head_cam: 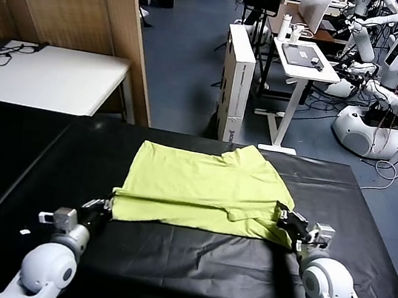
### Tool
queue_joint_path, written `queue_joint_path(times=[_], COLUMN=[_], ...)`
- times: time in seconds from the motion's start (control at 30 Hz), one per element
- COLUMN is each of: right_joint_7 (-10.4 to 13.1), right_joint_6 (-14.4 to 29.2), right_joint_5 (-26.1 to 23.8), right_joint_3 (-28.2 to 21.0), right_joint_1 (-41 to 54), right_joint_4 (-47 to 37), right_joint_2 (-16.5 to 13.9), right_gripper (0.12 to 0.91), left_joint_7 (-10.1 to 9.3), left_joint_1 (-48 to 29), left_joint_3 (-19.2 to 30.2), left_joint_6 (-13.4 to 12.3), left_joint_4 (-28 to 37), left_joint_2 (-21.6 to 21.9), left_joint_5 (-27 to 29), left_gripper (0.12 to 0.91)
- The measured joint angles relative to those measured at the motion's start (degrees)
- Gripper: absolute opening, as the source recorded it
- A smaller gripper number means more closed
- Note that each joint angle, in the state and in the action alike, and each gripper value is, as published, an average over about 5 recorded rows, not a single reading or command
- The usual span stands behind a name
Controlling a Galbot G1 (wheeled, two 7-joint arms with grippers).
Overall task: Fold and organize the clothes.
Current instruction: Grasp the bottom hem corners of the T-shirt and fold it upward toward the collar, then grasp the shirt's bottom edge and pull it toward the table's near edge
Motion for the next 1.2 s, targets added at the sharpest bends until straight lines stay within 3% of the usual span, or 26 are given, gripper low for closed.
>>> queue_joint_path(times=[0.07,0.13,0.4,0.5,0.7,0.77,0.87,1.0,1.2], right_joint_7=[-0.16,-0.39,-2.59,-2.76,-3.01,-3.01,-3.01,-3.01,-2.99], right_joint_6=[-0.23,-0.31,2.51,2.9,3.3,3.3,3.31,3.39,3.46], right_joint_5=[-0.09,-0.58,-5.36,-6.04,-6.92,-6.95,-7.04,-7.35,-7.69], right_joint_3=[0.78,1.78,6.91,7.7,7.85,7.82,7.86,8.09,8.16], right_joint_1=[-1.25,-2.93,-13.74,-17.0,-19.09,-19.25,-19.76,-20.73,-21.65], right_joint_4=[1.52,3.31,9.79,10.28,9.91,9.71,9.57,9.57,9.73], right_joint_2=[-0.66,-1.35,-3.29,-3.51,-3.7,-3.78,-3.96,-4.07,-4.36], right_gripper=[0.878,0.899,0.907,0.907,0.899,0.853,0.765,0.646,0.285], left_joint_7=[0.05,0.15,-0.32,-0.79,-1.2,-1.23,-1.11,-0.94,-0.85], left_joint_1=[-0.07,-0.06,1.01,1.82,5.17,6.53,8.19,9.52,10.08], left_joint_3=[0.04,0.02,-0.89,-1.48,-1.99,-1.76,-1.38,-1.34,-1.63], left_joint_6=[0.08,0.16,0.67,1.02,1.34,1.41,1.34,1.15,0.94], left_joint_4=[-0.01,-0.18,-1.98,-2.95,-6.01,-7.04,-7.79,-8.08,-8.03], left_joint_2=[0.0,0.02,0.34,0.14,-1.61,-2.53,-3.99,-5.21,-5.64], left_joint_5=[0.02,0.04,-0.25,-0.4,0.62,1.43,2.85,3.57,3.6], left_gripper=[0.907,0.907,0.851,0.759,0.409,0.277,0.161,0.146,0.145])
